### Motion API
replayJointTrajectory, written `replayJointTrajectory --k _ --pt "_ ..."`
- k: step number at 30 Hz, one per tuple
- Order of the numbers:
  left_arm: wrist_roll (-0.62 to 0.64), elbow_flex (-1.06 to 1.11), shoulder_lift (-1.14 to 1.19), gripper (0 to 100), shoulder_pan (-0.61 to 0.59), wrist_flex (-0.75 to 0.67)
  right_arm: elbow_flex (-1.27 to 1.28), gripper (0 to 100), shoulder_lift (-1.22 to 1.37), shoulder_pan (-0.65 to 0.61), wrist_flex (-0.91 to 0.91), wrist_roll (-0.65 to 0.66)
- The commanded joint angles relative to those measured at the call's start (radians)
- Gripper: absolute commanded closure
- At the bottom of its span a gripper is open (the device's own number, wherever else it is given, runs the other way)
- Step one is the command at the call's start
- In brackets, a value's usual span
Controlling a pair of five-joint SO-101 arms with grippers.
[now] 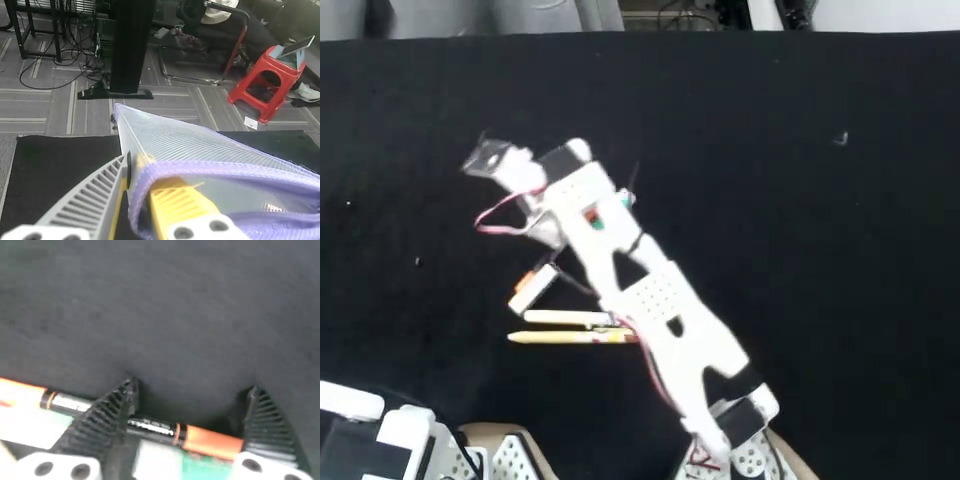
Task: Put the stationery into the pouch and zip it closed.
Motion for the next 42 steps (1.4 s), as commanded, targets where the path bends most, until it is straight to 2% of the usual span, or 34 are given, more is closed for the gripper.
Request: replayJointTrajectory --k 1,13,17,24,31,36,42 --pt "0.005 -0.018 -0.02 97 0.016 0.0 -0.015 67.0 -0.048 0.157 0.037 0.014" --pt "0.003 -0.013 -0.02 97 0.054 0.031 -0.045 67.0 -0.441 0.178 0.038 0.008" --pt "0.003 -0.01 -0.02 97 0.079 0.057 0.042 67.0 -0.584 0.178 0.038 0.008" --pt "0.003 -0.008 -0.02 97 0.101 0.058 0.46 67.0 -0.961 0.11 0.038 0.006" --pt "0.003 0.019 -0.02 97 0.122 0.057 0.986 67.0 -1.293 -0.048 0.028 0.008" --pt "0.003 0.041 -0.02 97 0.127 0.057 1.247 67.0 -1.409 -0.149 -0.026 0.008" --pt "-0.008 0.041 -0.02 97 0.12 0.057 1.518 67.0 -1.422 -0.238 -0.16 0.015"
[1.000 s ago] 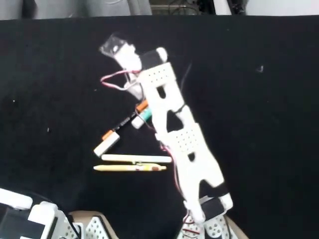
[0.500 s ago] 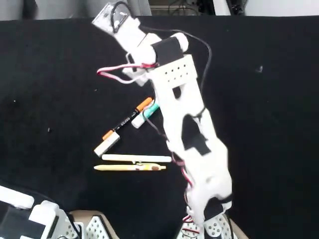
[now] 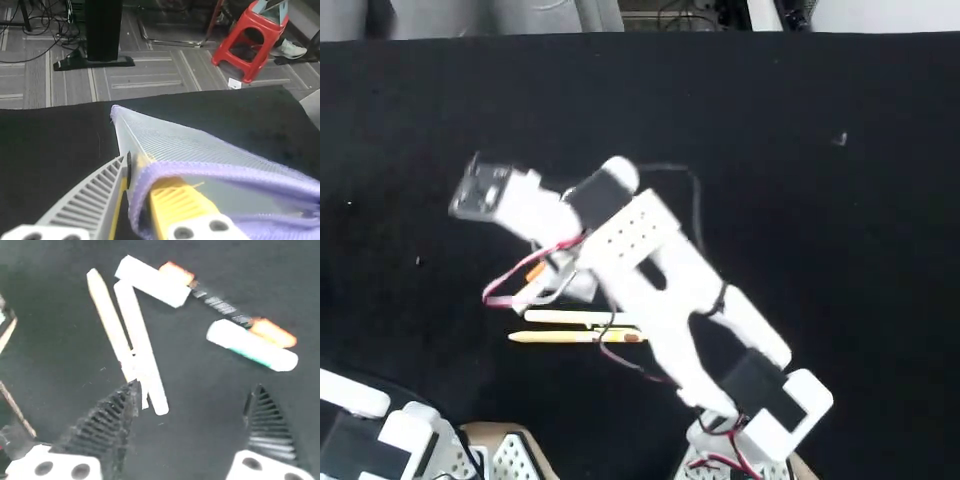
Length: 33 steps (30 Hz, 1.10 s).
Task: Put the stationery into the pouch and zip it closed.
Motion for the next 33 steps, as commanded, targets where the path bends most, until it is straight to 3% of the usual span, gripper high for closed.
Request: replayJointTrajectory --k 1,13,17,33 --pt "-0.025 -0.015 -0.02 97 0.005 0.0 0.17 67.0 -0.054 -0.074 -0.13 0.008" --pt "-0.052 -0.015 -0.02 97 0.005 0.0 0.466 69.6 -0.007 -0.132 -0.474 0.008" --pt "-0.054 -0.013 -0.02 97 0.005 0.0 0.452 74.3 0.113 -0.133 -0.502 0.008" --pt "-0.054 0.002 -0.02 97 0.005 0.0 0.36 74.5 0.349 -0.143 -0.548 0.008"
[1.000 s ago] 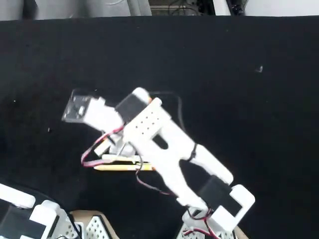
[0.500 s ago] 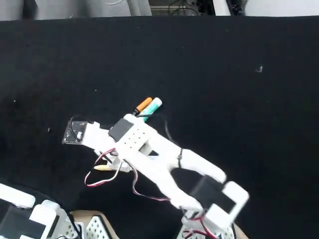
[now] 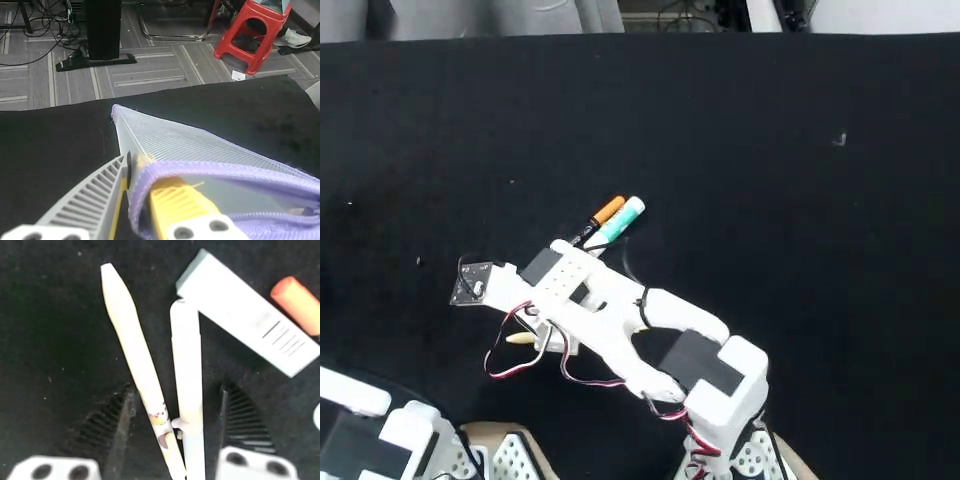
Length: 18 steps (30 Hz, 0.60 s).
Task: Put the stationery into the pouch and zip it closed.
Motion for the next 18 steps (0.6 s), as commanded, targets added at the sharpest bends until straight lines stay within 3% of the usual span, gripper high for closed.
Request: replayJointTrajectory --k 1,9,18 --pt "-0.006 -0.015 -0.02 97 0.005 0.0 -0.053 74.5 0.036 -0.005 -0.028 0.008" --pt "-0.006 -0.015 -0.02 97 0.004 0.0 -0.076 93.1 0.056 -0.002 0.002 0.063" --pt "-0.006 -0.016 -0.02 97 0.013 0.0 -0.325 98.6 0.053 0.115 0.23 0.055"
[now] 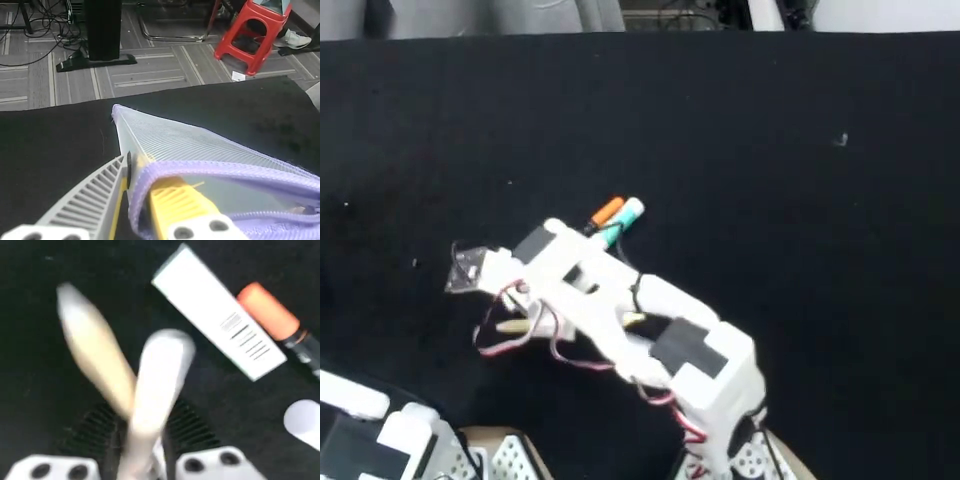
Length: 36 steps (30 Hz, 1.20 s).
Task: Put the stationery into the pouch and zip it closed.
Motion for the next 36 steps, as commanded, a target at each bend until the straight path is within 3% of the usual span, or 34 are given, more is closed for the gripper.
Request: replayJointTrajectory --k 1,8,15,21,29,33,36 --pt "-0.005 -0.016 -0.02 97 0.013 0.0 -0.2 98.6 -0.013 0.103 0.138 0.011" --pt "0.0 -0.024 -0.021 97 0.015 0.0 -0.561 98.6 -0.013 0.236 0.348 0.012" --pt "-0.006 -0.024 -0.021 97 0.068 0.043 -0.8 98.6 -0.005 0.336 0.448 0.017" --pt "-0.006 -0.018 -0.021 97 0.11 0.071 -0.808 98.3 -0.004 0.371 0.443 0.005" --pt "-0.006 -0.016 -0.021 97 0.119 0.071 -0.746 98.2 -0.002 0.365 0.411 -0.203" --pt "-0.006 -0.015 -0.021 97 0.119 0.071 -0.634 85.8 0.01 0.371 0.298 -0.327" --pt "-0.006 -0.015 -0.021 97 0.117 0.071 -0.568 74.1 0.021 0.358 0.238 -0.305"
